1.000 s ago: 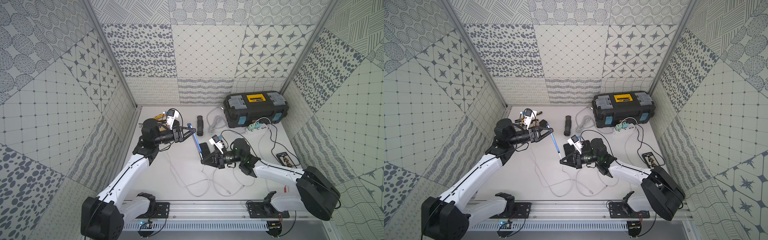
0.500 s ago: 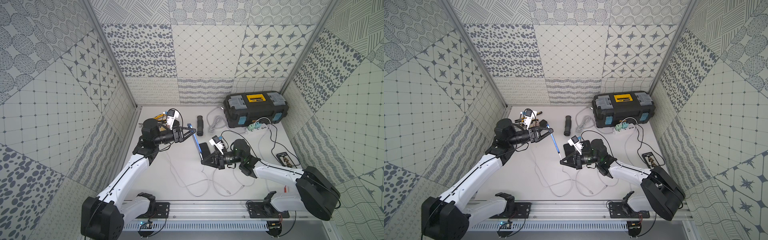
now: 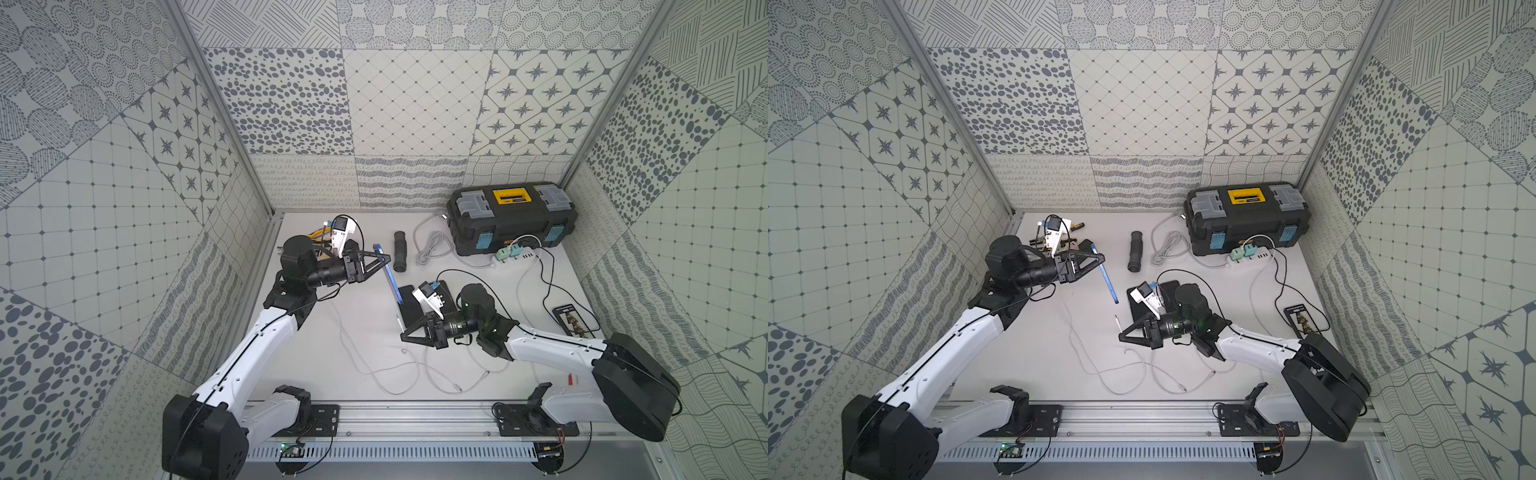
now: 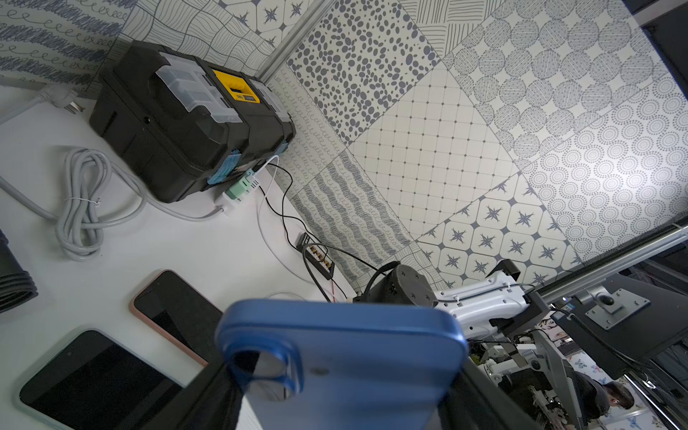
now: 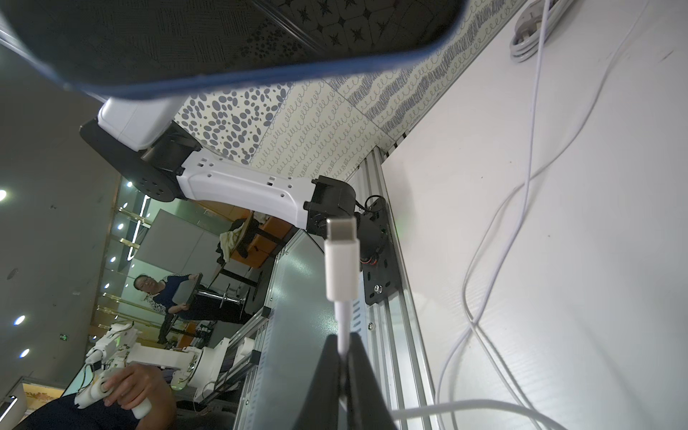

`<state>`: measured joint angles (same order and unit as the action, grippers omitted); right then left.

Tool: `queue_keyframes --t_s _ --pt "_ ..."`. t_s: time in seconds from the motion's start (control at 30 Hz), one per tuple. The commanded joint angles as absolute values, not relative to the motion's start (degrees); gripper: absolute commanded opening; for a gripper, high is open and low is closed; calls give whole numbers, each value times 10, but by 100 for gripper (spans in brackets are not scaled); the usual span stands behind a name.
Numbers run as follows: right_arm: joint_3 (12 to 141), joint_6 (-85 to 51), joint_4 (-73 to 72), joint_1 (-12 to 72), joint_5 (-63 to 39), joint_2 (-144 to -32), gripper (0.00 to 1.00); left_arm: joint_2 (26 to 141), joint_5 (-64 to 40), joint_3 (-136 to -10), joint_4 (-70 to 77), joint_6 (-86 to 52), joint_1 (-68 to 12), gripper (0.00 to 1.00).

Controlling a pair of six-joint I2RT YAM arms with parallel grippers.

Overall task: Unplug the charging cable from the phone
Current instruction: Remove the charging cable from the phone.

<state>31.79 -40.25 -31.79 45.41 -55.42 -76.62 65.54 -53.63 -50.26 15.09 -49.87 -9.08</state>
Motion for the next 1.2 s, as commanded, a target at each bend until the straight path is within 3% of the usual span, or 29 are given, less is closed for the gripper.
queue_keyframes --t_s 0.0,0.07,0.23,0.3,1.0,1.17 --pt "324 -393 -323 458 -552 -776 0 652 -546 -516 201 -506 -89 0" --pt "327 -393 -323 458 -551 -780 4 652 -546 -516 200 -506 -89 0" --pt "333 -390 -315 458 -548 -781 54 651 -548 -515 200 -505 -89 0" --pt "334 -386 -308 458 -545 -778 63 650 -547 -515 199 -505 -88 0" --pt "388 -342 -216 457 -539 -750 97 649 -567 -506 210 -516 -89 0" --pt "406 -337 -207 449 -546 -745 97 649 -576 -504 216 -523 -89 0"
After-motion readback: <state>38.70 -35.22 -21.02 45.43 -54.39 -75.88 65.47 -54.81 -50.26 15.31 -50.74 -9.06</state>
